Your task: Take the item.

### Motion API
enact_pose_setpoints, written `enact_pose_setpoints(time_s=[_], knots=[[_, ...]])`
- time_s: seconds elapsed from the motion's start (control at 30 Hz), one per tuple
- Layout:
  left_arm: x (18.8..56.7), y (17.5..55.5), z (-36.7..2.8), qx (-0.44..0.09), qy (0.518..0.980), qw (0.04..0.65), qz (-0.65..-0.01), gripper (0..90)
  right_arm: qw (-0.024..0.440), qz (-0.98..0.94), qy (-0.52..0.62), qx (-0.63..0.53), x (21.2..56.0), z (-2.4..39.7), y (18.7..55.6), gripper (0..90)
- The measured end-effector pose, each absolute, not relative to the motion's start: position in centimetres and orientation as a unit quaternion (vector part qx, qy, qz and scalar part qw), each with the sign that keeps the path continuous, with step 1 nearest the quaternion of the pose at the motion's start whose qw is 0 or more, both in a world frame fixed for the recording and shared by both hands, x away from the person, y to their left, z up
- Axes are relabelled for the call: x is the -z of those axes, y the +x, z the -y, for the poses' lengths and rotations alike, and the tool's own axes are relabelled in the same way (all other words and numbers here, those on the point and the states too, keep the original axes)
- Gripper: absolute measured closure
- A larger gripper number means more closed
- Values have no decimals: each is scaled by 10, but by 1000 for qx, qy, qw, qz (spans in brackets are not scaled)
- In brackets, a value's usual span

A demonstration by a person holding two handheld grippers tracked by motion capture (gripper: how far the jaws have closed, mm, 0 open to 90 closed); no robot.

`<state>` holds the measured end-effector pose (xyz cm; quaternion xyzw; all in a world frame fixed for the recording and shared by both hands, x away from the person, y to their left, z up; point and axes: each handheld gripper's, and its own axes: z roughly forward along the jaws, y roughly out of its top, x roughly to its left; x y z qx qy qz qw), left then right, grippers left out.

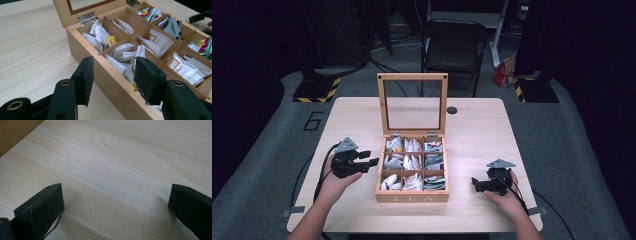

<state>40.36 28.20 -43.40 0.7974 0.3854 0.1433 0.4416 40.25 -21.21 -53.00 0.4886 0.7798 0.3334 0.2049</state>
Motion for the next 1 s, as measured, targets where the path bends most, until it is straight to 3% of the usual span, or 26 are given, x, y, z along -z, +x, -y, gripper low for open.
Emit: enact_pose_setpoints(time_s=[0.7,1.0], knots=[[429,414,-262,-113,797,457,-379,484,205,-782,487,-332,529,212,403,0],[428,414,-252,-113,805,452,-367,557,206,-782,484,-333,530,212,403,0]])
